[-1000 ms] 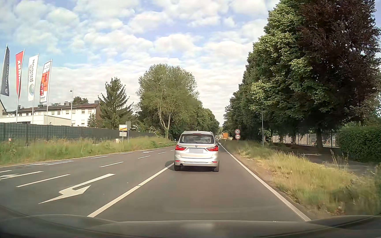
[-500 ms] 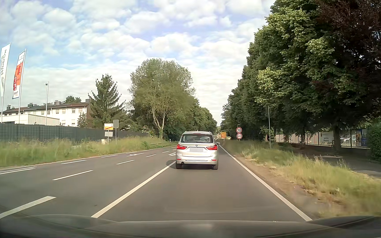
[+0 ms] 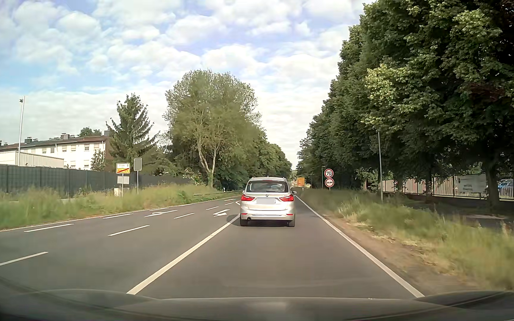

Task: Follow the waypoints while adhering to traffic rules and regulations

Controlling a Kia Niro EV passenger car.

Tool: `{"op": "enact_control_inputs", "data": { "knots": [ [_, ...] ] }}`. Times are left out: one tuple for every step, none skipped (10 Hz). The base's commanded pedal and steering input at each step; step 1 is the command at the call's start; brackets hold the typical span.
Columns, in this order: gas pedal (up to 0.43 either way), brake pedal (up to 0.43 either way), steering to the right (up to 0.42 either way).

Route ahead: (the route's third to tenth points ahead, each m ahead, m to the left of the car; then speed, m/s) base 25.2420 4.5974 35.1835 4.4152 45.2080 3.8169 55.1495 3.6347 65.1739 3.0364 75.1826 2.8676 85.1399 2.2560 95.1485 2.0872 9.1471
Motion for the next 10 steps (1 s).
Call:
{"op": "enact_control_inputs", "data": {
  "knots": [
    [0.220,0.030,0.005],
    [0.220,0.030,0.005],
    [0.220,0.030,0.006],
    [0.220,0.030,0.005],
    [0.220,0.030,0.005],
    [0.220,0.030,0.005],
    [0.228,0.030,0.005],
    [0.228,0.030,0.005],
    [0.228,0.030,0.005],
    [0.228,0.030,0.005]
  ]
}}
